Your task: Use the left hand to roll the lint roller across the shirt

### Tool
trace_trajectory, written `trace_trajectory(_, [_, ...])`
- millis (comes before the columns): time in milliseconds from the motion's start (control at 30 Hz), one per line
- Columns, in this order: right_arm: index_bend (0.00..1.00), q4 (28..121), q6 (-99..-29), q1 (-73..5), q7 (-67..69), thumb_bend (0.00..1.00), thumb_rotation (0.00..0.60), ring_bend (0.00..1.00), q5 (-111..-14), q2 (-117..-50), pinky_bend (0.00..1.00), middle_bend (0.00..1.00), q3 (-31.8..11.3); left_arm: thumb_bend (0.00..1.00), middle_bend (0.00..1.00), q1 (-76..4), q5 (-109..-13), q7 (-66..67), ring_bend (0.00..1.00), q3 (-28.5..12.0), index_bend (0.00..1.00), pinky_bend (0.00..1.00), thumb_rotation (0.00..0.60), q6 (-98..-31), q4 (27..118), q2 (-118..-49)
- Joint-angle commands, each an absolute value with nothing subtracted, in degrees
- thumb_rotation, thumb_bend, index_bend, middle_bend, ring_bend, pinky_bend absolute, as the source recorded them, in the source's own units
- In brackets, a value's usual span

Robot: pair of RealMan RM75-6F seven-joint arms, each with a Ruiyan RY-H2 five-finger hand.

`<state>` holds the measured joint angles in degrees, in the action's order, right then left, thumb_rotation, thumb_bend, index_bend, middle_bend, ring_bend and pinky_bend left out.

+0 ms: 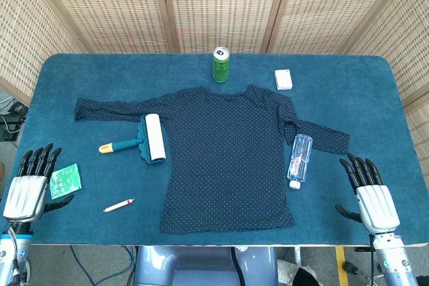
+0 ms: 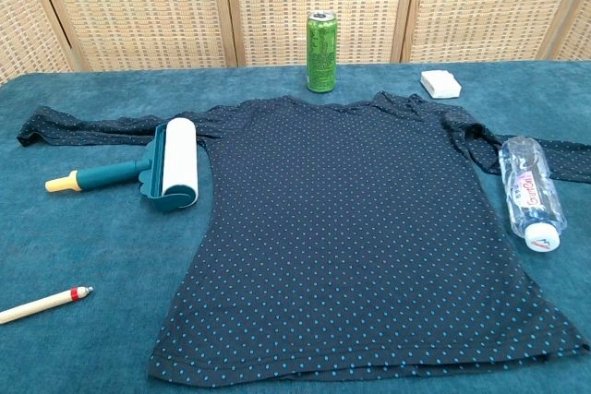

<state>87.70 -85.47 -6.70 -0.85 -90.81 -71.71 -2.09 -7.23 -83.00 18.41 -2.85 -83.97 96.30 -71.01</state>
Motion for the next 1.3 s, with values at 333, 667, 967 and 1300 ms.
trace_trajectory(333, [0.0,87.84,-85.61,-6.66,-0.83,0.02,0.6,0.0,-91.2,-71.65,0.0,0.0,-1.92,0.0,0.0,-7.13,-83.06,18.16,0.0,-2.92,0.0,0.0,0.6,-84.28,96.42,-70.94])
trace_trajectory(667, [0.0,87.74,-85.54,-6.67,-0.79,0.02,0.6,0.0,-91.15,-71.7,0.0,0.0,-1.91,0.0,0.0,-7.17,-82.79,18.12,0.0,-2.97,0.0,0.0,0.6,-84.13,96.6,-70.78])
trace_trajectory(967, [0.0,87.67,-85.44,-6.64,-0.61,0.02,0.6,0.0,-91.01,-71.59,0.0,0.0,-1.89,0.0,0.0,-7.19,-82.73,18.72,0.0,-2.9,0.0,0.0,0.6,-84.06,96.76,-70.91])
trace_trajectory(1300, [0.0,87.62,-84.98,-6.73,-0.34,0.02,0.6,0.0,-90.25,-71.62,0.0,0.0,-2.15,0.0,0.0,-9.18,-79.26,18.51,0.0,-4.68,0.0,0.06,0.6,-80.41,97.11,-70.72])
